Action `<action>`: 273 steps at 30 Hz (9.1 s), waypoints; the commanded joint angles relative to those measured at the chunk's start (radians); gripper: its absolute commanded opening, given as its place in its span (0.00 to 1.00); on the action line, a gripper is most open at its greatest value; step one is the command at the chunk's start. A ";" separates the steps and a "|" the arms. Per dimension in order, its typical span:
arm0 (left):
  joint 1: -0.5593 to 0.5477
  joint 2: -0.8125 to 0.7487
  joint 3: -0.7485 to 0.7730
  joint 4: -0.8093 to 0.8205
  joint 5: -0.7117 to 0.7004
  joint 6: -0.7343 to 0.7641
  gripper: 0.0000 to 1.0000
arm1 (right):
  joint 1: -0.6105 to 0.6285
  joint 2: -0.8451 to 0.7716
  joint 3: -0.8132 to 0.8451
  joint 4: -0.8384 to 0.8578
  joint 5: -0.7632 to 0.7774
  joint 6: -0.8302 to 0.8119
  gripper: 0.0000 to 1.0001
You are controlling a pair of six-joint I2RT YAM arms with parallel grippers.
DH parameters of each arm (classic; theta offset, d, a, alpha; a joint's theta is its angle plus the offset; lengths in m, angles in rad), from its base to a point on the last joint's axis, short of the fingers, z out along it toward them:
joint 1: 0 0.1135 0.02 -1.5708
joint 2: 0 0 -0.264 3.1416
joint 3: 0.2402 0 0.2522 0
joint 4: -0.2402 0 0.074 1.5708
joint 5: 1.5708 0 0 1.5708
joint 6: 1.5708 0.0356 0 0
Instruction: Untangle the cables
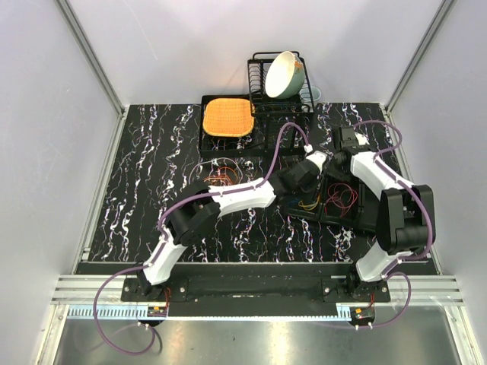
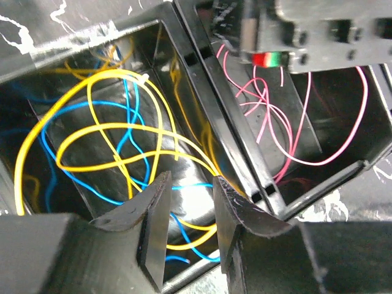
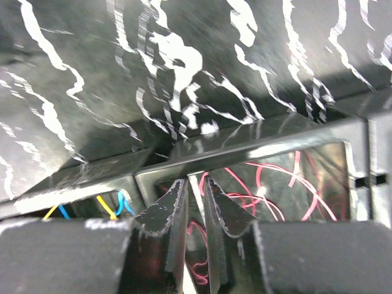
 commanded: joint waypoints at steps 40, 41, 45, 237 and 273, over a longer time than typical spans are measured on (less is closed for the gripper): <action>0.418 -0.585 -0.466 -0.298 -0.401 -0.011 0.77 | -0.004 -0.429 0.139 -0.209 -0.159 -0.094 0.73; 0.426 -0.576 -0.466 -0.307 -0.416 -0.014 0.77 | -0.005 -0.437 0.136 -0.211 -0.163 -0.096 0.73; 0.444 -0.513 -0.449 -0.329 -0.467 -0.017 0.74 | -0.004 -0.451 0.116 -0.211 -0.196 -0.093 0.73; 0.395 -1.377 -0.827 -0.586 -0.266 -0.019 0.99 | 0.399 -0.304 0.908 0.014 0.883 -0.827 0.00; 0.285 -1.301 -0.822 -0.585 -0.292 -0.009 0.99 | 0.028 -0.437 0.430 -0.381 0.466 -0.260 0.00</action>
